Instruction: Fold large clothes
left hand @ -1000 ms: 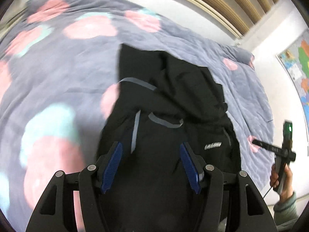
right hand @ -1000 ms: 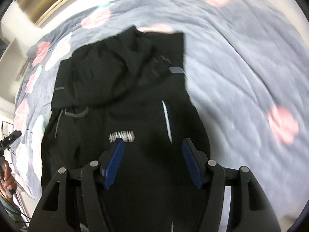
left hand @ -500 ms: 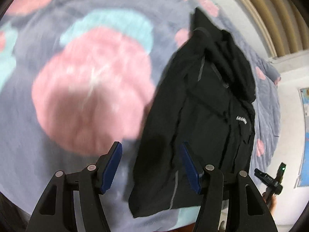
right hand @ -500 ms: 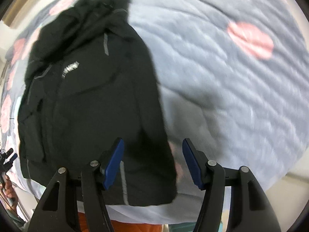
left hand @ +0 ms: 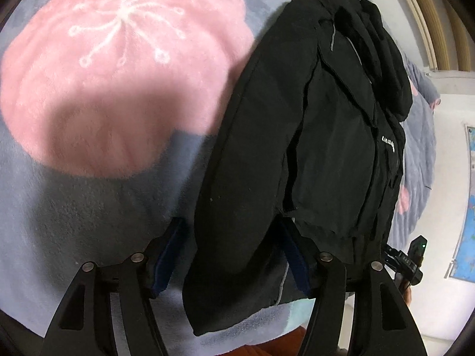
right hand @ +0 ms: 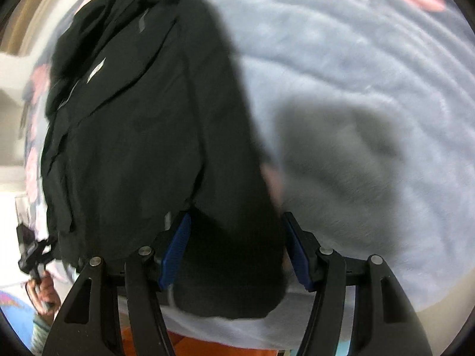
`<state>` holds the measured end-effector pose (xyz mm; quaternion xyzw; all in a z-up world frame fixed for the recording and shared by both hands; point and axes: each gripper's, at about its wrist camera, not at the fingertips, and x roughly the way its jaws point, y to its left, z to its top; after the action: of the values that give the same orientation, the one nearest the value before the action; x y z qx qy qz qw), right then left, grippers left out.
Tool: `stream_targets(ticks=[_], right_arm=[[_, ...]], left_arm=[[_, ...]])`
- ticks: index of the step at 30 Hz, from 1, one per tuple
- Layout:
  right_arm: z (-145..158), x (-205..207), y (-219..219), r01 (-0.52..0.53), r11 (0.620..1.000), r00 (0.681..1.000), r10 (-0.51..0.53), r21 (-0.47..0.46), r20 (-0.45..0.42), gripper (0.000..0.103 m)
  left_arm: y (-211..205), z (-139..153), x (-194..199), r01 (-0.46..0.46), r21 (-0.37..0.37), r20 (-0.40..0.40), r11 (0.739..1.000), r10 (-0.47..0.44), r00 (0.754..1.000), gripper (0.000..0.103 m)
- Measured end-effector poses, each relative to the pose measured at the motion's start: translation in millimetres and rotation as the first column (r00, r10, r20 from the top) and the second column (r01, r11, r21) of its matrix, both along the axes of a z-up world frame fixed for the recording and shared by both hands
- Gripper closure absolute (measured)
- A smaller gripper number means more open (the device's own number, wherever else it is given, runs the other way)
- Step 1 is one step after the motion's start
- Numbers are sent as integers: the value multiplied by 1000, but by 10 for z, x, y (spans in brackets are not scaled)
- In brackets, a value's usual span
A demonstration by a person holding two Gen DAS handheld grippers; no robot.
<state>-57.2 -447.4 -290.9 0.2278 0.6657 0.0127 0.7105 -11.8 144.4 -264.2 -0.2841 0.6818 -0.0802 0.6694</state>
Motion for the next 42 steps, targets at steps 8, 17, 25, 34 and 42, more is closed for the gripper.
stream_targets(ticks=[8, 17, 25, 34, 42], right_arm=[[-90, 65, 70, -41, 999, 999, 41, -1, -23, 40], [616, 100, 330, -135, 987, 982, 146, -92, 122, 87], [1456, 550, 337, -119, 990, 948, 136, -78, 288, 88], [2081, 1582, 247, -64, 992, 899, 106, -113, 424, 89], [2117, 2791, 128, 2, 989, 910, 59, -148, 410, 88]], left_arm=[[-108, -12, -57, -25, 5, -7, 1000, 25, 1000, 36], [-307, 616, 15, 35, 62, 174, 997, -45, 984, 93], [-388, 1553, 478, 28, -8, 392, 1000, -23, 920, 93], [-340, 2200, 1457, 11, 0, 548, 1000, -9, 836, 93], [-466, 2228, 2690, -59, 54, 547, 997, 20, 837, 92]])
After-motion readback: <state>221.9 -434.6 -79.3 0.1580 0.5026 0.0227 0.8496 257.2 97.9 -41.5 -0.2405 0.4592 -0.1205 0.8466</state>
